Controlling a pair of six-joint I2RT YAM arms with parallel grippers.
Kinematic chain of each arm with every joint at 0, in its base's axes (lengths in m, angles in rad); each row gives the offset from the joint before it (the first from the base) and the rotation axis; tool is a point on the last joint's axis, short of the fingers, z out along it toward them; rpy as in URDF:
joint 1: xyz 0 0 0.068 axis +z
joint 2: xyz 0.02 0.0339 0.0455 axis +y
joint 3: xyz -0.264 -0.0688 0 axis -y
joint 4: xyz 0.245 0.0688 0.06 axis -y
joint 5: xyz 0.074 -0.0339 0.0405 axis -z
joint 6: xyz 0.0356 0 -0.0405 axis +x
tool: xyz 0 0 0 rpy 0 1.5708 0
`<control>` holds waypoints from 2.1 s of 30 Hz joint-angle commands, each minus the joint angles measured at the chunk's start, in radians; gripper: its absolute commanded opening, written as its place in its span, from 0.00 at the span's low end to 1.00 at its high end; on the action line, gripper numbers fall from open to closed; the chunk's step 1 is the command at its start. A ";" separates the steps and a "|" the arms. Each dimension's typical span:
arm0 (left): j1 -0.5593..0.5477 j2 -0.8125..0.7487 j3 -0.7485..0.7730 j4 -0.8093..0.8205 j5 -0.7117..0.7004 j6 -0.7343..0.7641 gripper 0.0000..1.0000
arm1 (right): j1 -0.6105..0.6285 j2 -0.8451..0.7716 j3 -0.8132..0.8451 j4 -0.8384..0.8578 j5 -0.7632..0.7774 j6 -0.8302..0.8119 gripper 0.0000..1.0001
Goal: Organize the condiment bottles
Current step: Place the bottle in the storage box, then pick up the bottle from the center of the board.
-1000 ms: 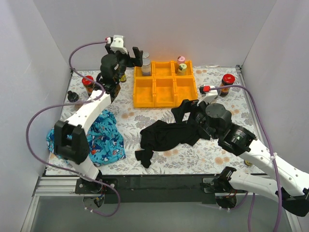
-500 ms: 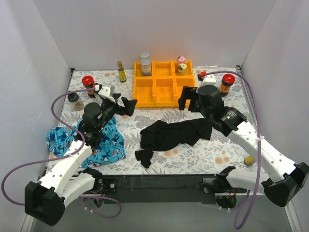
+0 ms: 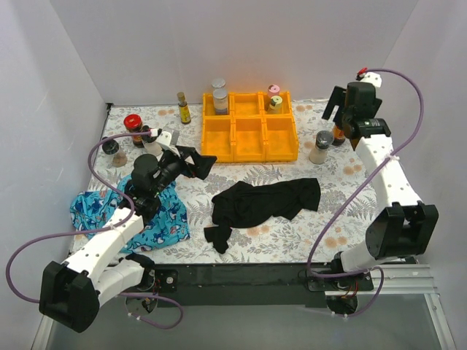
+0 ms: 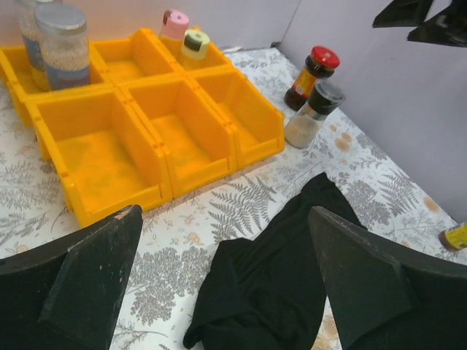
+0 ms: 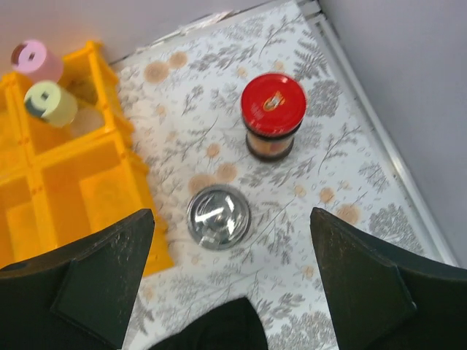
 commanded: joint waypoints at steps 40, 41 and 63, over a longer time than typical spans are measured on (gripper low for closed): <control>-0.003 -0.042 0.059 -0.007 0.036 -0.003 0.98 | -0.217 0.449 0.050 0.393 -0.188 -0.210 0.84; -0.003 -0.042 0.059 -0.007 0.038 -0.003 0.98 | -0.219 0.441 0.035 0.429 -0.190 -0.207 0.83; -0.003 -0.029 0.068 -0.014 0.056 -0.003 0.98 | -0.228 0.418 -0.011 0.531 -0.217 -0.205 0.79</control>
